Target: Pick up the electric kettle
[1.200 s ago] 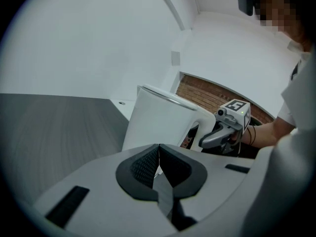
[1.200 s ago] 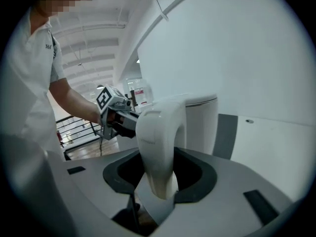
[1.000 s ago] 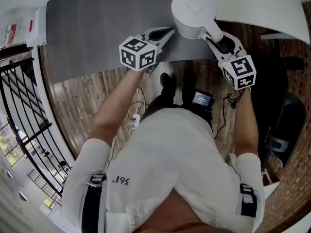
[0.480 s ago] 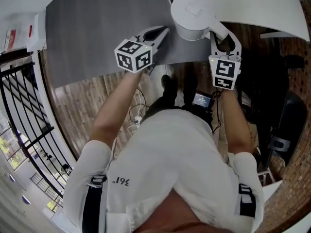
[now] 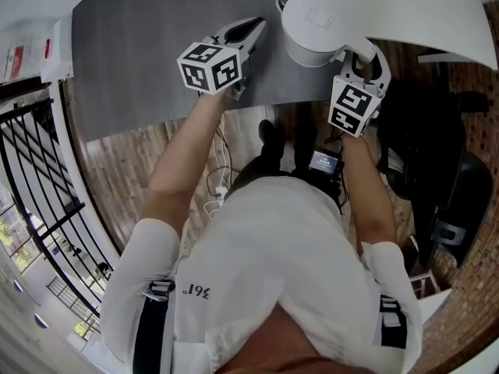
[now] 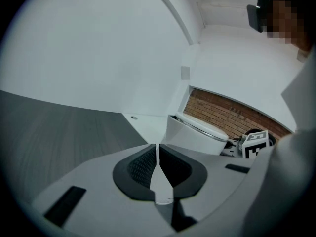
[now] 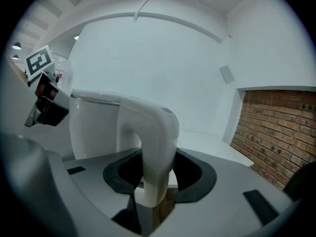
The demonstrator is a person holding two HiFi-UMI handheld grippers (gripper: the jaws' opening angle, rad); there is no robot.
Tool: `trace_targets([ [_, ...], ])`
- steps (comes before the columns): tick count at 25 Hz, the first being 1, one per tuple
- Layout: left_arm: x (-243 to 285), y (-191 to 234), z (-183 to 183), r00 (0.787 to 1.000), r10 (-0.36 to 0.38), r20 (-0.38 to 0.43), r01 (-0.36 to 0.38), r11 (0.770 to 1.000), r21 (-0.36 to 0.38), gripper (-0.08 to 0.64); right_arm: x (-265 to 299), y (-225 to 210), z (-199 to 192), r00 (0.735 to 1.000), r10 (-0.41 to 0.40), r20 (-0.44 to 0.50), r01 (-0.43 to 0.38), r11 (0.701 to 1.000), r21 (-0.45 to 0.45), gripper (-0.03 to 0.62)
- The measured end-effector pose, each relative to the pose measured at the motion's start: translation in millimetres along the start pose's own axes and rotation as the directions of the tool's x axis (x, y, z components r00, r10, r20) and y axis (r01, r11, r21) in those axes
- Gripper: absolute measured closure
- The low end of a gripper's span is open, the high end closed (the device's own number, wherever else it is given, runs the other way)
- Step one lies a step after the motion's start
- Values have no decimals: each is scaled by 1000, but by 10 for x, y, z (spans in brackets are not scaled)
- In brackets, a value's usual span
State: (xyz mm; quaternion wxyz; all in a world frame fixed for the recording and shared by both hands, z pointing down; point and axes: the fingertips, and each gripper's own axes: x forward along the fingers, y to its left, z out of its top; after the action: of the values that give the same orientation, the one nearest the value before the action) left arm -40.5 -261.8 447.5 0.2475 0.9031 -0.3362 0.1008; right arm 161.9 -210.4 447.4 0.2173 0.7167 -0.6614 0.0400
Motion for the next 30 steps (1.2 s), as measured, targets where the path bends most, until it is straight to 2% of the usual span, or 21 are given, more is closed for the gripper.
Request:
trace_targets([
  [4,171,9,30,998,-37,-44,39,998,45,555,108,-8,-16,1000,1,-14,-1,1000,-4,453],
  [6,238,0,52,997,-66,-43,68,997,42,555,146,4,-7,1000,22,-5,-22,1000,15,459],
  [10,339,-20,164,992,-128,9,128,992,-7,555,194,9,33,997,78,17,-78,996,32,465],
  [14,351,-49,226,987,-154,55,157,987,-38,558,223,4,31,994,112,16,-112,993,38,465],
  [18,314,-110,256,977,-187,99,193,980,-49,558,232,-14,17,992,124,19,-124,991,42,466],
  [21,304,-139,248,972,-211,102,217,975,-48,558,235,-14,43,992,120,26,-121,992,39,466],
  [23,290,-94,214,974,-208,93,213,976,-49,558,216,19,63,992,122,38,-123,992,26,466],
  [27,319,148,212,987,-134,94,142,987,-81,558,200,25,45,992,118,50,-118,993,-11,465],
  [30,416,108,244,984,-153,91,161,984,-80,558,232,15,42,990,132,57,-131,991,-23,465],
])
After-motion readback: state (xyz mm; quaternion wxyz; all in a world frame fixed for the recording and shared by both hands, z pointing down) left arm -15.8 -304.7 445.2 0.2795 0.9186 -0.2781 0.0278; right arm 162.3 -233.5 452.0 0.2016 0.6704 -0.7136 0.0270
